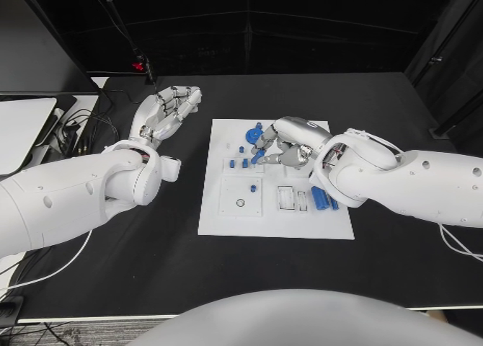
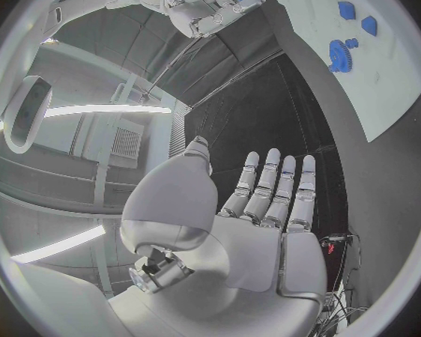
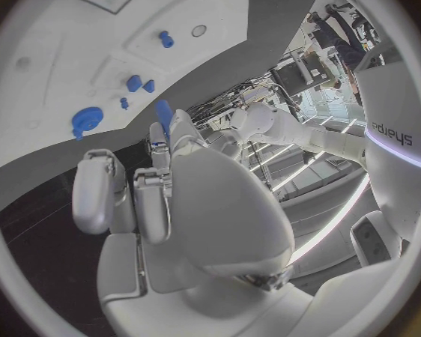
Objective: Assemble the parts on the task board
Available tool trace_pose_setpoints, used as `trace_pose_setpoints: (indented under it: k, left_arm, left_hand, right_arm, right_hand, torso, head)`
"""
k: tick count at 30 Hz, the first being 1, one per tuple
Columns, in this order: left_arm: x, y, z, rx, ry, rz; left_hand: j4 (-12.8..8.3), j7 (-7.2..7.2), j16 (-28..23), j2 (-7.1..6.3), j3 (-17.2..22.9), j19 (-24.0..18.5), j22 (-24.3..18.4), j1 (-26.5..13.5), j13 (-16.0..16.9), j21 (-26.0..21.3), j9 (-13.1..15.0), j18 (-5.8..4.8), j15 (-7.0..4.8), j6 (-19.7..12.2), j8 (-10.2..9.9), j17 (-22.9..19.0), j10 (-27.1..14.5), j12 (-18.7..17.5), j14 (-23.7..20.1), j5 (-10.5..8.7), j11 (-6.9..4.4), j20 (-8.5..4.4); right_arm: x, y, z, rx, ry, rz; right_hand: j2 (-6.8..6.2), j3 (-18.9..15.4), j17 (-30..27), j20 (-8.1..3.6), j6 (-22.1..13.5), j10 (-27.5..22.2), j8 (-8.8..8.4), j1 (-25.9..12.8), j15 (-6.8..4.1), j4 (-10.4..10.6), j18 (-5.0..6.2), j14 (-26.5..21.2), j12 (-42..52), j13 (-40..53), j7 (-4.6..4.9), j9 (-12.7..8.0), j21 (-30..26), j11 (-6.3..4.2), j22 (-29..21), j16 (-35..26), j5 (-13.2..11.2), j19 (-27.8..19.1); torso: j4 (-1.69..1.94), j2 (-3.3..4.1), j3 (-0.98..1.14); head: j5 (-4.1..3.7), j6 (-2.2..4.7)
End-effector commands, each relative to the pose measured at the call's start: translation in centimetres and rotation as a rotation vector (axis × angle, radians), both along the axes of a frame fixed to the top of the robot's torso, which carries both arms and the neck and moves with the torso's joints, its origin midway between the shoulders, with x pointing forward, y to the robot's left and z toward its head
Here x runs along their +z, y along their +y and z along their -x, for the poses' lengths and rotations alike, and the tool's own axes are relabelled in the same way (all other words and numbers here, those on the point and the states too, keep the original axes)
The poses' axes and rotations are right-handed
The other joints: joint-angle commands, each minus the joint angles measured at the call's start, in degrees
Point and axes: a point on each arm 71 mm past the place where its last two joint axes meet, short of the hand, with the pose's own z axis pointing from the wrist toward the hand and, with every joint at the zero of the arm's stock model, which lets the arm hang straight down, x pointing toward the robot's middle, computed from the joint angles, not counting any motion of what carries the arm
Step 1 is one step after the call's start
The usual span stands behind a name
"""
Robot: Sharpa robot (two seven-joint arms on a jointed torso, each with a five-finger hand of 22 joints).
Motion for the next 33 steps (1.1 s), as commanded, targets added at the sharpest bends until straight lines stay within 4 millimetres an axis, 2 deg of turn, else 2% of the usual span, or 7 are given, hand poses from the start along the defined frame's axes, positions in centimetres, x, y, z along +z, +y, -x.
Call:
trace_pose_setpoints:
  k: [1,8,11,16,21,24,33]
  left_arm:
    - [0.8,-0.2,0.3,-0.030,-0.091,0.032]
    - [0.8,-0.3,0.3,-0.031,-0.091,0.033]
    - [0.8,-0.3,0.4,-0.032,-0.091,0.033]
    - [0.8,-0.1,0.3,-0.028,-0.091,0.032]
    - [0.8,-0.1,0.4,-0.027,-0.090,0.031]
    - [0.8,-0.1,0.4,-0.026,-0.089,0.031]
    - [0.8,0.0,0.4,-0.024,-0.089,0.030]
  left_hand:
    - [-0.09,7.49,0.18,0.40,-0.35,-0.10,-0.06,0.25,-0.05,0.19,-0.07,-0.75,-0.02,-0.48,0.22,-0.05,-0.36,0.25,-0.42,0.27,0.16,-0.05]
    - [-0.09,7.49,0.18,0.40,-0.35,-0.10,-0.06,0.25,-0.05,0.19,-0.07,-0.75,-0.02,-0.48,0.22,-0.05,-0.36,0.25,-0.42,0.27,0.16,-0.05]
    - [-0.09,7.49,0.18,0.40,-0.35,-0.10,-0.06,0.25,-0.05,0.19,-0.07,-0.75,-0.02,-0.48,0.22,-0.05,-0.36,0.25,-0.42,0.27,0.16,-0.05]
    - [-0.09,7.49,0.18,0.40,-0.35,-0.10,-0.06,0.25,-0.05,0.19,-0.07,-0.75,-0.02,-0.48,0.22,-0.05,-0.36,0.25,-0.42,0.27,0.16,-0.05]
    - [-0.08,7.49,0.24,0.43,-0.42,-0.07,-0.04,0.29,-0.05,0.20,-0.09,-0.75,-0.01,-0.51,0.26,-0.13,-0.40,0.30,-0.45,0.31,0.16,-0.05]
    - [-0.08,7.49,0.24,0.43,-0.42,-0.07,-0.04,0.29,-0.05,0.20,-0.09,-0.75,-0.01,-0.51,0.26,-0.13,-0.40,0.30,-0.45,0.31,0.16,-0.05]
    - [-0.08,7.49,0.24,0.43,-0.42,-0.07,-0.04,0.29,-0.05,0.20,-0.09,-0.75,-0.01,-0.51,0.26,-0.13,-0.40,0.30,-0.45,0.31,0.16,-0.05]
  right_arm:
    - [-0.4,1.5,0.5,0.073,0.039,0.002]
    - [-2.3,3.3,1.4,0.127,0.117,0.038]
    - [-3.1,3.5,1.6,0.138,0.134,0.067]
    - [-3.8,4.0,1.8,0.154,0.140,0.115]
    - [-4.0,4.2,1.9,0.168,0.125,0.143]
    - [-4.1,4.3,1.9,0.172,0.117,0.147]
    - [-4.2,4.8,1.9,0.186,0.090,0.180]
  right_hand:
    - [0.12,0.49,12.73,-0.32,0.84,0.35,0.11,0.32,-0.24,0.08,0.72,5.47,-0.34,0.05,-0.38,0.22,0.13,0.24,4.24,0.32,0.22,-0.11]
    - [0.16,0.73,12.98,-0.28,0.72,0.35,-0.11,0.51,-0.18,0.03,0.78,5.52,-0.70,0.05,-0.27,0.14,-0.10,0.31,4.07,0.41,0.23,-0.24]
    - [0.13,0.81,13.03,-0.26,0.63,0.33,-0.22,0.57,-0.14,0.01,0.79,5.54,-0.85,0.05,-0.21,0.09,-0.15,0.36,4.04,0.43,0.23,-0.27]
    - [0.13,0.89,13.11,-0.23,0.58,0.30,-0.31,0.59,-0.10,0.03,0.83,5.55,-1.02,0.04,-0.16,0.06,-0.31,0.41,3.92,0.46,0.23,-0.36]
    - [0.11,0.98,13.17,-0.19,0.54,0.26,-0.40,0.65,-0.05,0.02,0.77,5.57,-1.20,0.04,-0.11,0.03,-0.15,0.46,4.06,0.48,0.23,-0.27]
    - [0.14,1.06,13.17,-0.18,0.54,0.26,-0.43,0.71,-0.04,-0.01,0.76,5.57,-1.27,0.05,-0.10,0.01,-0.12,0.47,4.10,0.48,0.25,-0.25]
    - [0.16,1.17,13.17,-0.15,0.52,0.23,-0.51,0.78,0.00,-0.04,0.76,5.57,-1.42,0.05,-0.06,-0.01,-0.13,0.51,4.09,0.48,0.26,-0.26]
  torso:
    - [0.06,0.03,-0.03]
    - [-0.08,-0.08,-0.04]
    - [0.02,-0.11,0.00]
    - [-0.17,-0.09,-0.01]
    - [0.00,-0.02,0.01]
    - [-0.16,-0.10,-0.03]
    - [-0.15,-0.05,-0.08]
  head:
    - [0.72,-0.01]
    - [1.42,-0.01]
    - [1.49,-0.01]
    - [1.83,-0.01]
    - [1.68,-0.01]
    - [1.87,-0.01]
    - [1.79,-0.01]
